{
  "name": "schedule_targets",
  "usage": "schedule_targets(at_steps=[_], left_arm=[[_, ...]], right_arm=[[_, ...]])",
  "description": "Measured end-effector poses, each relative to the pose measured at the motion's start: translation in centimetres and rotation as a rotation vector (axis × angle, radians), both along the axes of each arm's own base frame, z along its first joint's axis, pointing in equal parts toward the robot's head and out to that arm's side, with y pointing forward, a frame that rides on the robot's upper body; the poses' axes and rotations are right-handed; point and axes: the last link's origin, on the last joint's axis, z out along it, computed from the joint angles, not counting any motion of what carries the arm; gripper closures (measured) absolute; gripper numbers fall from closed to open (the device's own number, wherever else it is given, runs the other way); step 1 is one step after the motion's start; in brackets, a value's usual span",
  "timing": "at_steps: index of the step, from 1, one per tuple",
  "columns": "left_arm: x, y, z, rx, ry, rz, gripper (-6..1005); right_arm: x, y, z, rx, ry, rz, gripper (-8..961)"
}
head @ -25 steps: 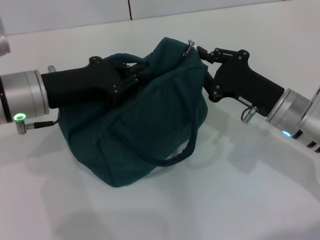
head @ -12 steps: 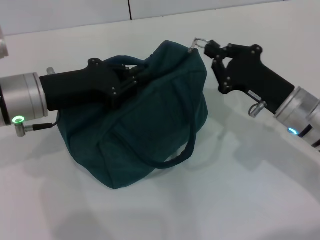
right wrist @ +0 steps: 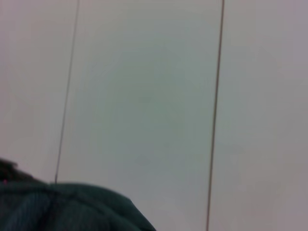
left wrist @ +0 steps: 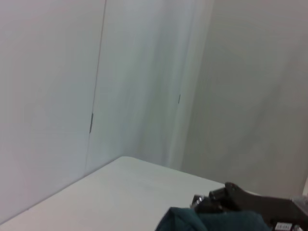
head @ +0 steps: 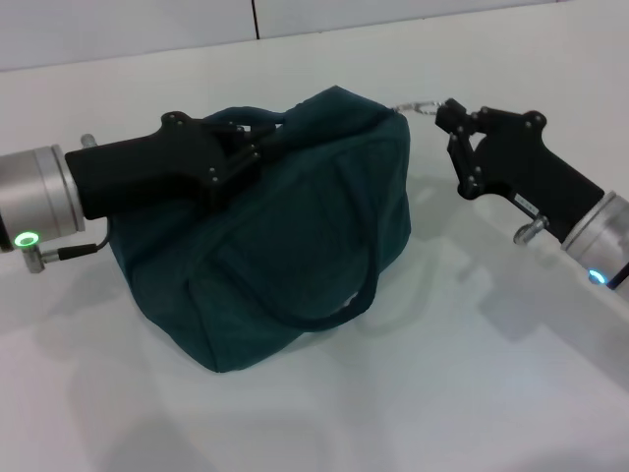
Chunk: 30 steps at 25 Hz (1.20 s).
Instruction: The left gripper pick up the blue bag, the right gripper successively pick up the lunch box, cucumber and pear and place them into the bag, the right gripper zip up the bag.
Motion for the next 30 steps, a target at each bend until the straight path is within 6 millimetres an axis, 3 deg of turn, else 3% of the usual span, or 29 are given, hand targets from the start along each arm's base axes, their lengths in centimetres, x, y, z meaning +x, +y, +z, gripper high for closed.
schedule_targets(at_steps=[10, 23, 30], left_arm=[[0.1, 0.1, 0.5, 0.022, -0.035, 0.004, 899], [-0.9, 0.2, -0.2, 0.084, -0.099, 0.010, 898], [-2.2, -0.3, 1.5, 0.169, -0.219, 0.072, 806]], right_arm=[[1.6, -0.5, -0.4, -0.030, -0.024, -0.067, 937], [0.6, 0.1, -0.3, -0.085, 0.056, -0.053, 930], [0.1, -0.2, 0.4, -0.083, 0.118, -0.018, 712]])
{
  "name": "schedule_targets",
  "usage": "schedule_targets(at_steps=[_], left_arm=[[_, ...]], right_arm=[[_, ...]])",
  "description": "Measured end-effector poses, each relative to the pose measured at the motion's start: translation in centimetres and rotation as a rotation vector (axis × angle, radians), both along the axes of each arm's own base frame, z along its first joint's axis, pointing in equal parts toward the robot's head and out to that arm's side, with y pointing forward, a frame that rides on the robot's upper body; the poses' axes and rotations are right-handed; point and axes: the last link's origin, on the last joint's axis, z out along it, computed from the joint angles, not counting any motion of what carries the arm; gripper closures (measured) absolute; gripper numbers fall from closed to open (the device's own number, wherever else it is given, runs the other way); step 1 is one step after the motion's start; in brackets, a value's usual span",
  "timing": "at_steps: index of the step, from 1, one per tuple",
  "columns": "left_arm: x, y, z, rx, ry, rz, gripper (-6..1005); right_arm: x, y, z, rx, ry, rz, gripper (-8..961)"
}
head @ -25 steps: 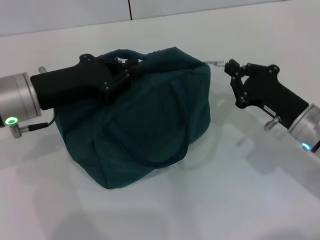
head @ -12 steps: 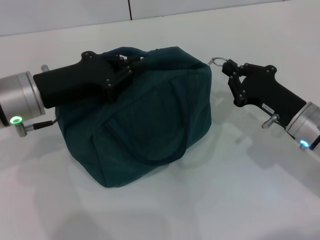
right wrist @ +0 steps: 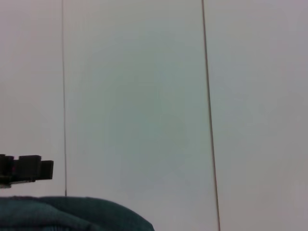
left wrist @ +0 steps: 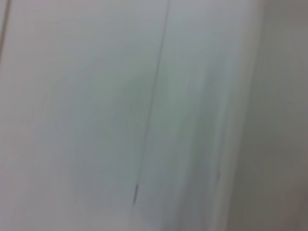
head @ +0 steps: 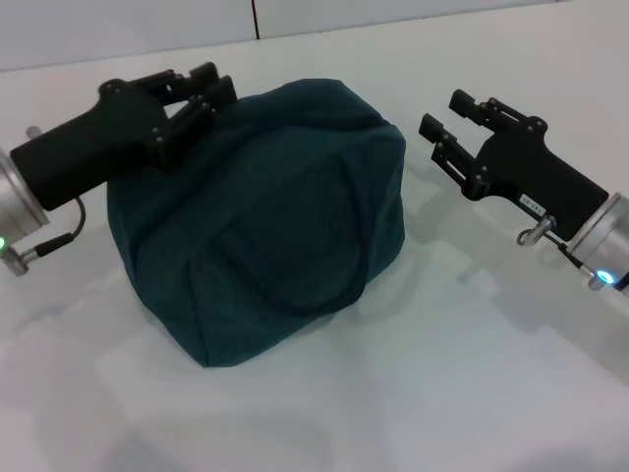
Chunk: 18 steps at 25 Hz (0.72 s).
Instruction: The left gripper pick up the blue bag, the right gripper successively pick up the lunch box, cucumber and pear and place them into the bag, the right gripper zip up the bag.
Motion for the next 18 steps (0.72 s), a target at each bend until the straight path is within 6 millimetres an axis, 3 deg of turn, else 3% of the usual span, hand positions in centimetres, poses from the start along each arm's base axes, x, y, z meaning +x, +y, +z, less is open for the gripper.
schedule_targets(at_steps=[4, 12, 18], left_arm=[[-0.7, -0.3, 0.3, 0.027, -0.035, 0.028, 777], [-0.8, -2.3, 1.7, 0.098, -0.121, -0.065, 511], [-2.4, -4.5, 1.5, 0.208, -0.151, -0.097, 275]], right_arm=[[-0.1, 0.1, 0.7, -0.002, 0.046, 0.006, 524], [-1.4, -0.7, 4.0, -0.093, 0.195, 0.165, 507], [-2.9, 1.4, 6.3, -0.388, 0.211, 0.226, 510]])
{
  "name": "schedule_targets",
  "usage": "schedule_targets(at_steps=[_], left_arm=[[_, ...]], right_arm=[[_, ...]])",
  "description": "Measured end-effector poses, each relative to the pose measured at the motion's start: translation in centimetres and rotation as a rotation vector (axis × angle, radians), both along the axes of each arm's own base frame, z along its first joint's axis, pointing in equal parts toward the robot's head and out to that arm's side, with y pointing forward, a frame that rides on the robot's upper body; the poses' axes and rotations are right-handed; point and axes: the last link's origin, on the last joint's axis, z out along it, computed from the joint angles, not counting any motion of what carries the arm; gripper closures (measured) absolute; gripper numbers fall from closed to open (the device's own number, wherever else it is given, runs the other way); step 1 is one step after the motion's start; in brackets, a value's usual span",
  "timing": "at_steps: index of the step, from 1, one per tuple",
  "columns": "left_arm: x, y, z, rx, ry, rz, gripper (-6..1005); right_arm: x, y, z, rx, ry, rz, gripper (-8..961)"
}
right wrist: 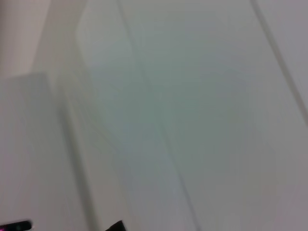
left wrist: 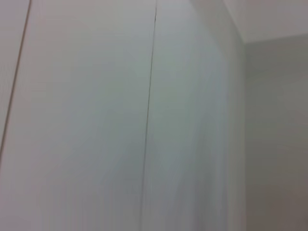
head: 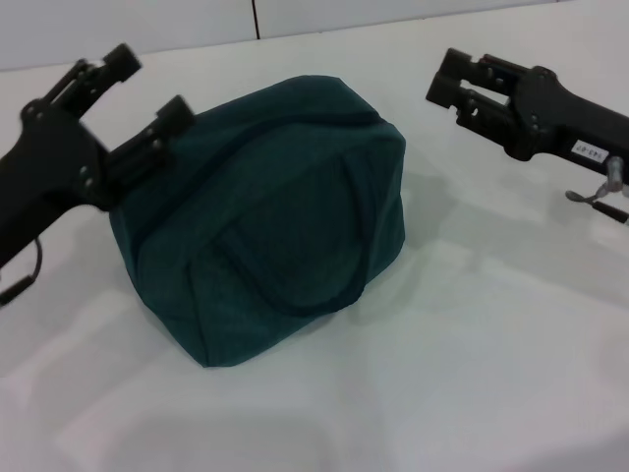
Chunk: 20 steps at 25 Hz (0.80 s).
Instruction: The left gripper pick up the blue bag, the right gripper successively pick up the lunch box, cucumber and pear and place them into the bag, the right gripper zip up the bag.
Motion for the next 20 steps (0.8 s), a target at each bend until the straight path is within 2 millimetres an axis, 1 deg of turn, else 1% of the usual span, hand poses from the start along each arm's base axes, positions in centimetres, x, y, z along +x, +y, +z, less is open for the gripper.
schedule_targets(at_steps=[3, 5, 11, 16, 20], left_arm=[[-1.1, -0.7, -0.4, 0.043, -0.030, 0.041, 209], [-2.0, -1.4, -0.9, 0.085, -0.019, 0.059, 165], [-2.6, -2.2, -1.4, 0.132, -0.010, 0.072, 166], [-3.0, -2.3, -1.6, 0.133, -0.002, 0.089, 167], [-3.3, -2.2, -1.7, 0.138, 0.018, 0.100, 168]], right_arm=[[-0.6, 0.7, 0.2, -0.033, -0.037, 0.037, 512], [-1.1, 1.1, 0.2, -0.026, -0.044, 0.052, 513], [-2.5, 2.4, -0.2, -0.026, -0.103, 0.104, 513], [-3.6, 3.5, -1.3, -0.016, -0.232, 0.107, 513], [-4.4, 3.5, -1.8, 0.046, -0.282, 0.109, 513]])
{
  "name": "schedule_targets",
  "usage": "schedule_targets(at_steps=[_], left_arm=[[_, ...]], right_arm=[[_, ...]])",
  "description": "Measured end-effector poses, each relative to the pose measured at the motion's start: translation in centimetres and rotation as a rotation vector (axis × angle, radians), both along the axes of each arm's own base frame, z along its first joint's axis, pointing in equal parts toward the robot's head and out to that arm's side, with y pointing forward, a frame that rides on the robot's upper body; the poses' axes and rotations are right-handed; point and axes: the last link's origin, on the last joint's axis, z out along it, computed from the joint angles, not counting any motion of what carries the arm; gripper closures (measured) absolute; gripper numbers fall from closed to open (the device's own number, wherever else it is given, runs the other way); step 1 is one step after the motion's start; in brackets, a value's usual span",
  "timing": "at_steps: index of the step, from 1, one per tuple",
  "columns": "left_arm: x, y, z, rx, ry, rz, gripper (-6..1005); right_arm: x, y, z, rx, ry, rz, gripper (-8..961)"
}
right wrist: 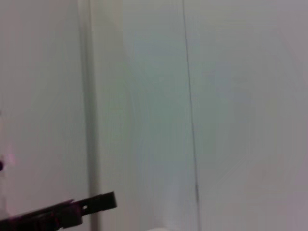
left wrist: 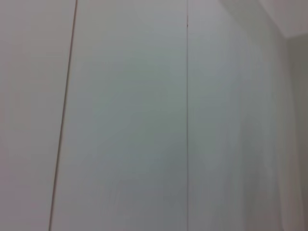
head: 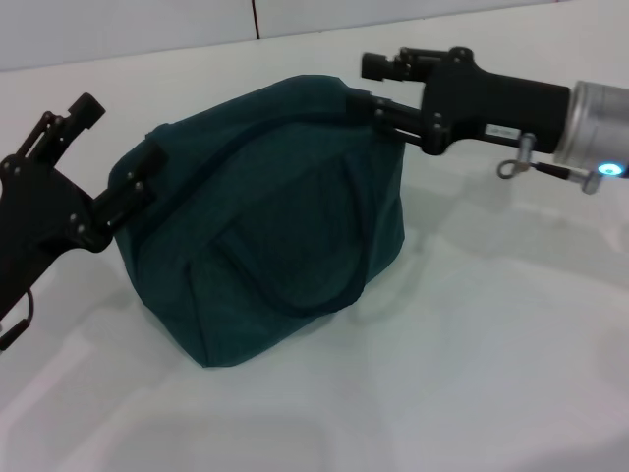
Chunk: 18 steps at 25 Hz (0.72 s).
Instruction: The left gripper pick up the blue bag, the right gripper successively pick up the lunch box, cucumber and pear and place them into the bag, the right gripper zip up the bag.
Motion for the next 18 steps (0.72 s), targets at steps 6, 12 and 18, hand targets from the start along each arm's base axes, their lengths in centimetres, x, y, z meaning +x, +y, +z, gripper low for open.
schedule_targets(at_steps=[6, 12, 18], left_arm=[[0.0, 0.5, 0.0, -0.018, 0.022, 0.008, 169], [0.5, 1.0, -0.2, -0.064, 0.057, -0.021, 170], [0.8, 1.4, -0.2, -0.073, 0.055, -0.026, 170]], right_arm=[[0.1, -0.2, -0.6, 0.050, -0.029, -0.038, 513], [0.5, -0.9, -1.3, 0.036, -0.011, -0.061, 513], [1.0, -1.5, -1.4, 0.041, 0.003, -0.071, 513]])
